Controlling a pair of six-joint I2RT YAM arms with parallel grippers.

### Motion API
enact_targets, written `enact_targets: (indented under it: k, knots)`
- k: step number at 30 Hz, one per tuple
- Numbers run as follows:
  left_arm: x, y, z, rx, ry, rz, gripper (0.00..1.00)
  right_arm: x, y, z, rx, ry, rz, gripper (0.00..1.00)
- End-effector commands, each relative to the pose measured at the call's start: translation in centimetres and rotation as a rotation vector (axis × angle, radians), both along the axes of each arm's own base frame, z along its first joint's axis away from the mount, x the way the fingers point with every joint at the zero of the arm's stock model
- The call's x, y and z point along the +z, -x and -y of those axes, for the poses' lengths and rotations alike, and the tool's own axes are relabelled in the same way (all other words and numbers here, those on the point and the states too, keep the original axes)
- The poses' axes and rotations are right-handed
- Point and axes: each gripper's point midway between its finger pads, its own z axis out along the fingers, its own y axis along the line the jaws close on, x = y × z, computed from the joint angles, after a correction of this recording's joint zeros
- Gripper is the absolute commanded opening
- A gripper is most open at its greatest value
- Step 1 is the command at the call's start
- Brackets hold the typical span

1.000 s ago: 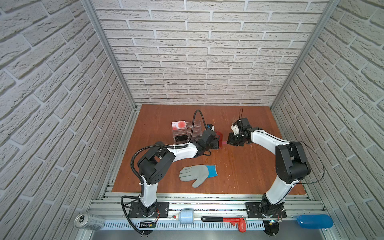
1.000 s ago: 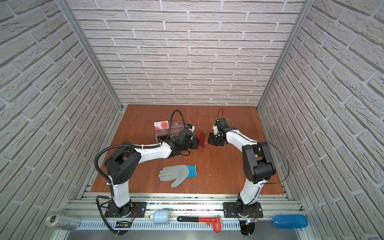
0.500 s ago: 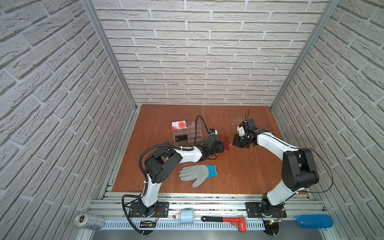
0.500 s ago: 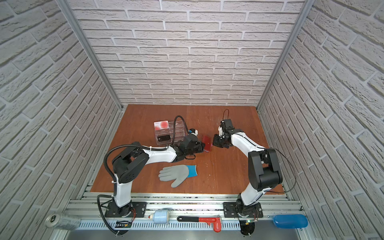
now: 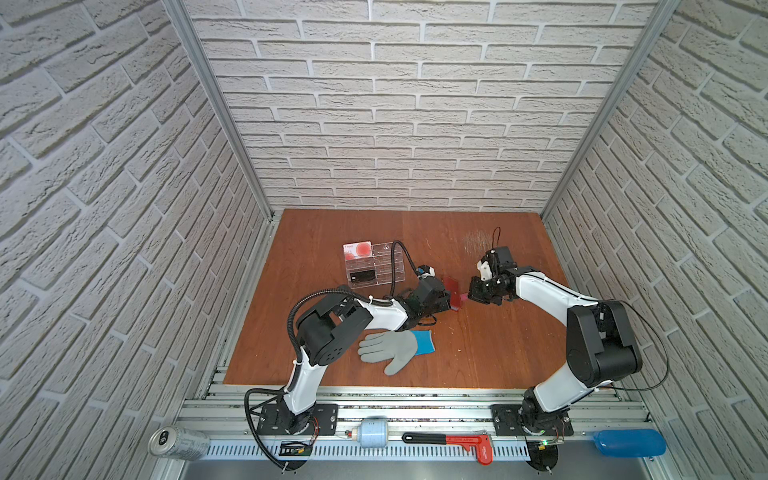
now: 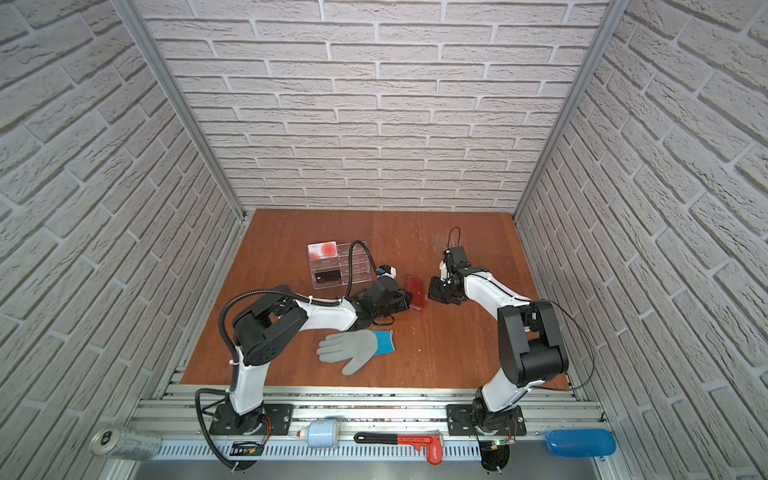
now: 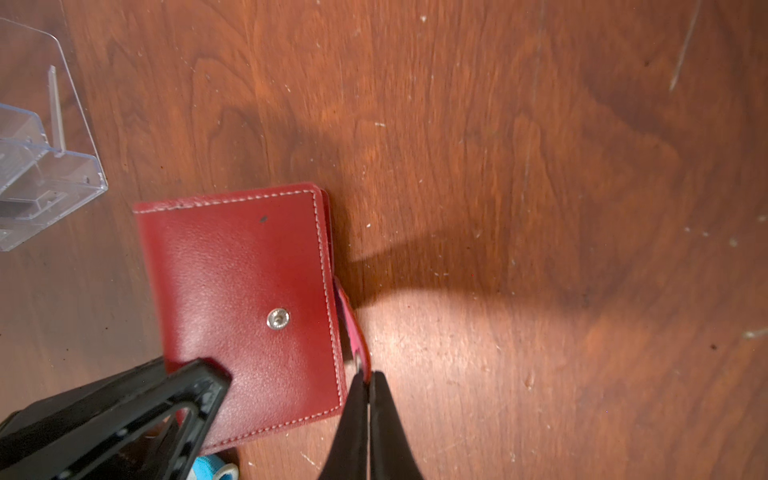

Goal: Take the credit cards out of the card holder

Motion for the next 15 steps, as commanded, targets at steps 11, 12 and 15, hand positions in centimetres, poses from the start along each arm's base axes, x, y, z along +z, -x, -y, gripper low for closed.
enact_targets:
  k: [11, 12, 15]
  knots:
    - [-1.5, 0.3, -3.2, 0.02, -0.162, 0.016, 0.68, 0.4, -1.3, 0.3, -0.013, -0.012, 0.043, 0.06]
    - [-1.3, 0.3, -3.2, 0.02, -0.164, 0.022, 0.7, 0.3, -1.4, 0.3, -0.013, -0.013, 0.043, 0.06]
    - [0.1, 0.1, -3.3, 0.016, -0.164, 0.055, 0.76, 0.3, -1.3, 0.3, -0.016, -0.015, 0.043, 0.06]
